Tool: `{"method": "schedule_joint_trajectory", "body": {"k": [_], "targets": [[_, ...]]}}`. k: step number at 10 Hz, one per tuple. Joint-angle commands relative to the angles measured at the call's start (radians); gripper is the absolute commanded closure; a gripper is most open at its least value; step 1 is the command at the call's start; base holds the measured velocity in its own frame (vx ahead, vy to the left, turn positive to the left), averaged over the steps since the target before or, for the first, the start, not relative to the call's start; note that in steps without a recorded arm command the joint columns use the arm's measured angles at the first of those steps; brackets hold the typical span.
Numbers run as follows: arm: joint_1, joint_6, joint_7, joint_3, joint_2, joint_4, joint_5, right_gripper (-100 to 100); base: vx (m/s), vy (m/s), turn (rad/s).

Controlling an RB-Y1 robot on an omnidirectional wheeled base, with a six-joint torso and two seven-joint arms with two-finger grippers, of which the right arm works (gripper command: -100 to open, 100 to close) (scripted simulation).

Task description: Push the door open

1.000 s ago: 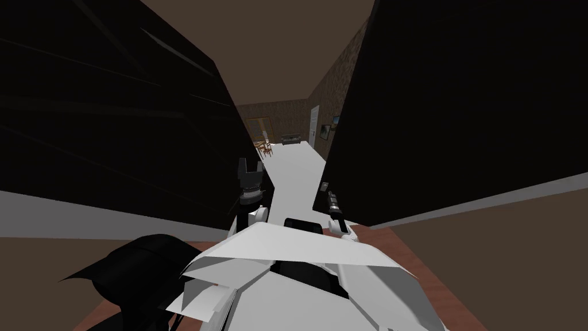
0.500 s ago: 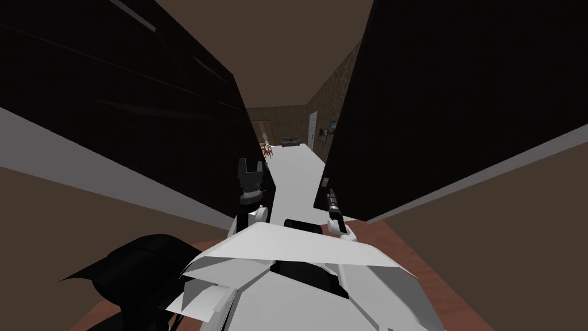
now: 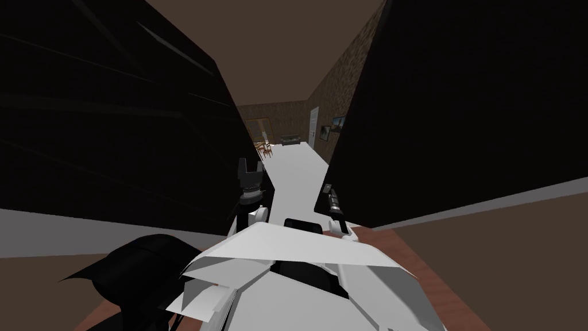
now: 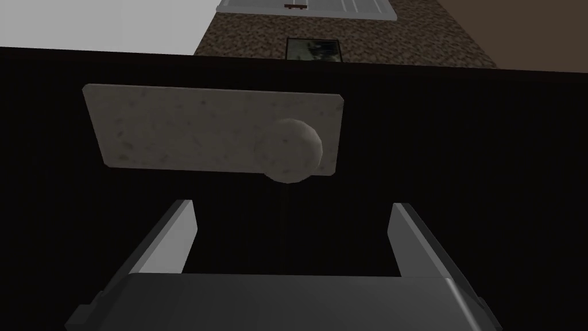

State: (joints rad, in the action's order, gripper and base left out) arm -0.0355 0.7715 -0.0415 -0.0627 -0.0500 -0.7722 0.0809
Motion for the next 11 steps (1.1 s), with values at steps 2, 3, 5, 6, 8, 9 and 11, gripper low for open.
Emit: {"method": "schedule_joint_trajectory", "body": {"k": [2,3,5,6,8,9,11], "targets": [[0.001,0.012,-0.002,-0.005,0.009,0.006,0.002,-100,0.212,-0.005,0.031],[0.002,0.016,-0.003,-0.007,0.017,0.007,0.003,-100,0.221,0.010,0.023],[0.001,0.012,-0.003,-0.006,0.012,0.007,0.003,100,0.034,0.003,-0.001],[0.001,0.012,-0.003,-0.006,0.012,0.007,0.003,100,-0.032,-0.002,0.010],[0.001,0.012,-0.003,-0.006,0.012,0.007,0.003,100,-0.016,-0.002,0.003],[0.001,0.012,-0.003,-0.006,0.012,0.007,0.003,100,-0.007,0.001,-0.002],[0.001,0.009,-0.007,-0.019,0.001,0.010,0.009,100,0.057,0.015,-0.015]]}}
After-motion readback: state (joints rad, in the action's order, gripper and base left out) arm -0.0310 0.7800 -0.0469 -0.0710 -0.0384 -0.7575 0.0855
